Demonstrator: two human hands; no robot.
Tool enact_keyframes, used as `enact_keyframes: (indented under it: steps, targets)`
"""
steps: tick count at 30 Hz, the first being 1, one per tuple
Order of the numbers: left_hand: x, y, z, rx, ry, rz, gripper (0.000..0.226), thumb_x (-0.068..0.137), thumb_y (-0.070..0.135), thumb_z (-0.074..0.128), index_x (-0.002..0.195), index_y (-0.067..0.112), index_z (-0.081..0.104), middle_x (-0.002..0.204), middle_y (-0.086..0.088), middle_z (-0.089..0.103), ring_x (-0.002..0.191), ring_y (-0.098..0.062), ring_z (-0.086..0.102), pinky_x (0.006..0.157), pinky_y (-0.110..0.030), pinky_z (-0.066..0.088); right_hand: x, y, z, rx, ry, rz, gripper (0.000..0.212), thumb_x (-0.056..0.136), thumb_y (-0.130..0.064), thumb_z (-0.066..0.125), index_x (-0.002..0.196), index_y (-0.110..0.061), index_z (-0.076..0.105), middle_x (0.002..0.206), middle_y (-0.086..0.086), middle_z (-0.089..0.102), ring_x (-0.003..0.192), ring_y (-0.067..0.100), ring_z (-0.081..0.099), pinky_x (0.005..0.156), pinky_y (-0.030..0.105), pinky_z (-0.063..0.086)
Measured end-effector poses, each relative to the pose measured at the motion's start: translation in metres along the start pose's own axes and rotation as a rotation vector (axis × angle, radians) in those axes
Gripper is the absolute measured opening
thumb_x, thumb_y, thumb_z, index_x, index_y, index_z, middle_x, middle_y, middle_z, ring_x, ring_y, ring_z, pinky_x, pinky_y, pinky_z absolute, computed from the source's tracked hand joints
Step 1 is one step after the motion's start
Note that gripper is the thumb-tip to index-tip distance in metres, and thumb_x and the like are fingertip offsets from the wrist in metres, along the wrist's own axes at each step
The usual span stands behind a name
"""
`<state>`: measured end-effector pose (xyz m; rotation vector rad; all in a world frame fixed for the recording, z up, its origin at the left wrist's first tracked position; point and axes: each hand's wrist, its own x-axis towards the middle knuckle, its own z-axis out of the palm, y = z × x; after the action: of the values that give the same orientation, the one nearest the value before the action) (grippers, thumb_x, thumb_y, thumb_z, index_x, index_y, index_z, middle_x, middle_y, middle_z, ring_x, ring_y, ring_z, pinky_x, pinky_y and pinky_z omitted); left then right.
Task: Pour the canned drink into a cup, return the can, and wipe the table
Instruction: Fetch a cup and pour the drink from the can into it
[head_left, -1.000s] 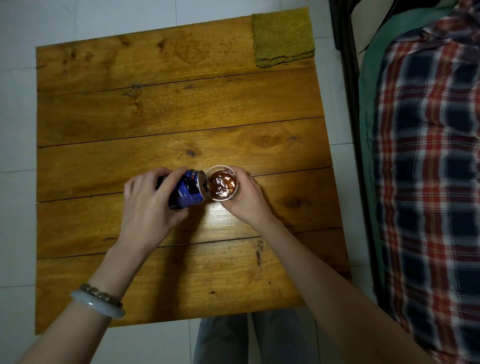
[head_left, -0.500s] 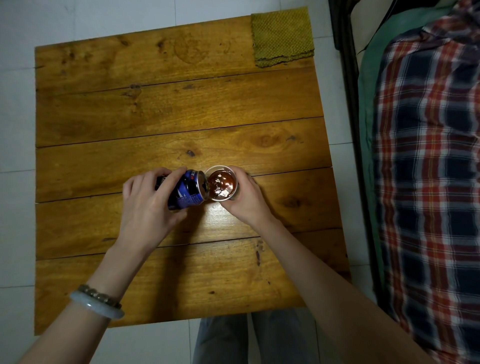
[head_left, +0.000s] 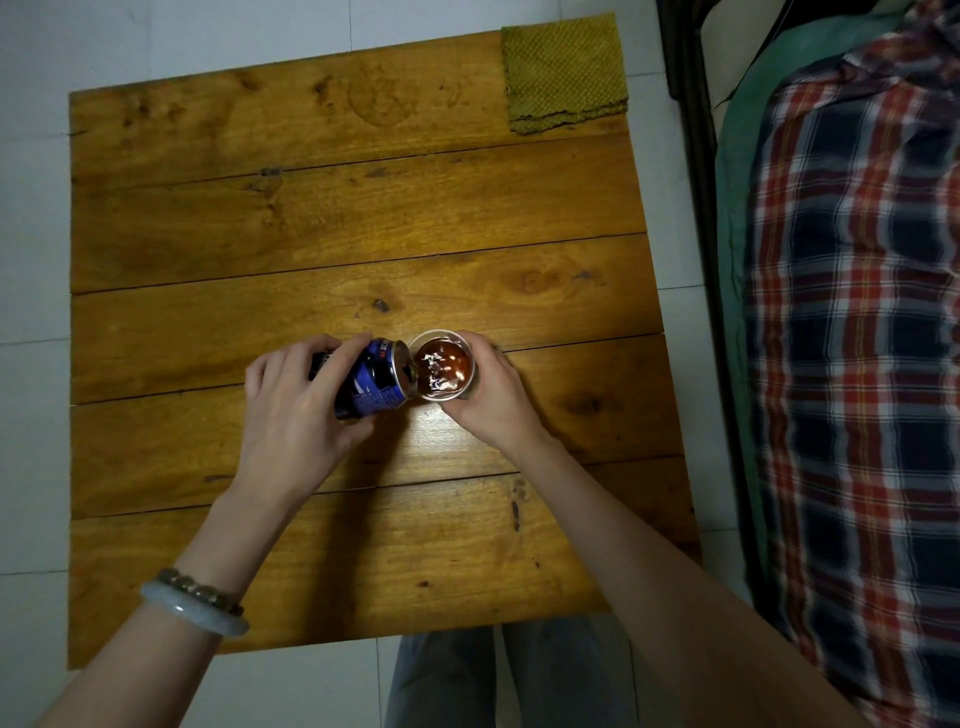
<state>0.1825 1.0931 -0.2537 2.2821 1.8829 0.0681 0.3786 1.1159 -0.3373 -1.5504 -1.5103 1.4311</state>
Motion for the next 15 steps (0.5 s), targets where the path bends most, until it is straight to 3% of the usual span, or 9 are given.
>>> enact_keyframes:
  steps: [6,9,12,15]
  targets:
    - [-0.002,-0.003,0.003,-0.022,0.002,-0.023,0.090,0.057,0.022,0.087,0.137,0.017,0.046,0.121,-0.012,0.053,0.108,-0.030,0.049,0.095,-0.044,0.028,0.000,0.000,0.000,-0.003,0.004,0.021,0.062,0.070,-0.016,0.078,0.124,-0.023,0.049,0.112,-0.018,0.049,0.111,0.005,0.048,0.093,0.024,0.043]
    - [-0.003,-0.004,0.006,-0.068,-0.005,-0.041,0.087,0.059,0.020,0.086,0.136,0.016,0.045,0.124,-0.011,0.055,0.111,-0.030,0.050,0.098,-0.043,0.027,0.000,0.001,0.001,-0.015,0.008,0.028,0.066,0.070,-0.016,0.078,0.127,-0.023,0.045,0.118,-0.014,0.052,0.115,0.009,0.049,0.096,0.032,0.046]
    - [-0.003,-0.007,0.013,-0.155,-0.011,-0.081,0.084,0.061,0.019,0.085,0.135,0.015,0.045,0.125,-0.009,0.057,0.114,-0.029,0.051,0.097,-0.041,0.030,0.000,0.001,0.003,-0.039,0.015,0.019,0.075,0.070,-0.015,0.076,0.134,-0.023,0.038,0.128,-0.003,0.054,0.121,0.016,0.048,0.099,0.039,0.045]
    - [-0.002,-0.010,0.018,-0.338,0.004,-0.193,0.081,0.062,0.017,0.085,0.132,0.016,0.045,0.124,-0.005,0.058,0.112,-0.022,0.050,0.089,-0.030,0.036,0.000,0.001,0.003,-0.059,0.023,0.001,0.074,0.070,-0.013,0.076,0.132,-0.026,0.039,0.129,-0.003,0.054,0.122,0.016,0.048,0.099,0.042,0.045]
